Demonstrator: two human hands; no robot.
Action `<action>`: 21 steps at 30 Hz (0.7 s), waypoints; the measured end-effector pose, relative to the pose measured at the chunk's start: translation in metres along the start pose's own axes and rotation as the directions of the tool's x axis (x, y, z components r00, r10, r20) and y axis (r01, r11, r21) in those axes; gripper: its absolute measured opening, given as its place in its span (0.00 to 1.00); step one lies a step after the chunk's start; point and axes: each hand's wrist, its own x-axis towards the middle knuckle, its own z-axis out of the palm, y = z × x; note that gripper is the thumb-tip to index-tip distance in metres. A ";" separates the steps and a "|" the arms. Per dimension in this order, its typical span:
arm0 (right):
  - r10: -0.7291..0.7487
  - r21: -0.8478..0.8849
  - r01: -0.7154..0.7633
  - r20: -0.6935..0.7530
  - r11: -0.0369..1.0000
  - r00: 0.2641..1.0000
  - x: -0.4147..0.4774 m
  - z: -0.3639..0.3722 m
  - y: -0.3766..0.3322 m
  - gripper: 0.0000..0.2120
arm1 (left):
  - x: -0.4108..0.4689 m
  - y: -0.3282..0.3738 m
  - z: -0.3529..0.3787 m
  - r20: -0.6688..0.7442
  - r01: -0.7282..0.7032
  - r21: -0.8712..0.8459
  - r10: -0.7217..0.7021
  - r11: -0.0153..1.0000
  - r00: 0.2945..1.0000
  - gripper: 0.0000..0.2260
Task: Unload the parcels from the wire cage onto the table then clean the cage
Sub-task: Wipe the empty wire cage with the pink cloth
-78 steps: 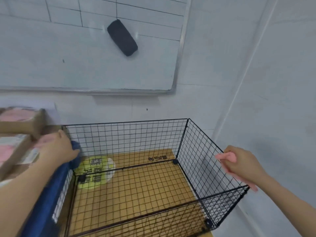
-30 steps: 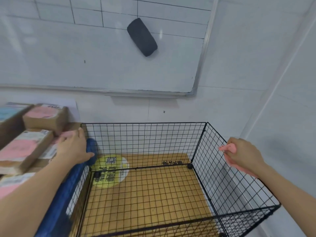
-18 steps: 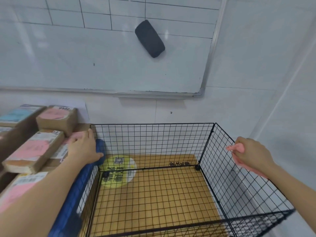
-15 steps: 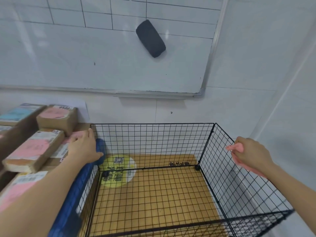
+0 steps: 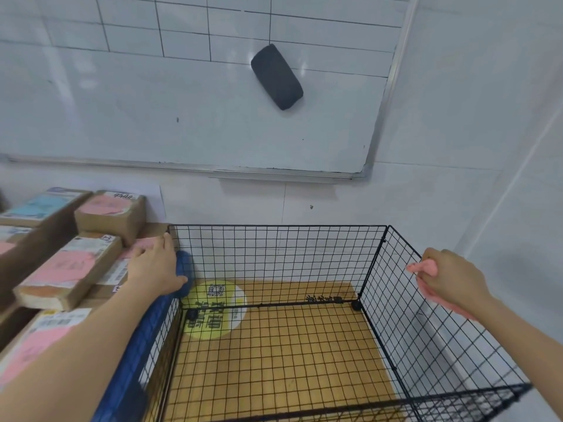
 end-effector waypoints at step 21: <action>-0.015 -0.041 0.014 -0.017 0.999 1.000 0.042 0.027 0.012 0.05 | 0.000 0.000 0.001 -0.019 -0.014 -0.011 0.014 1.000 1.000 0.49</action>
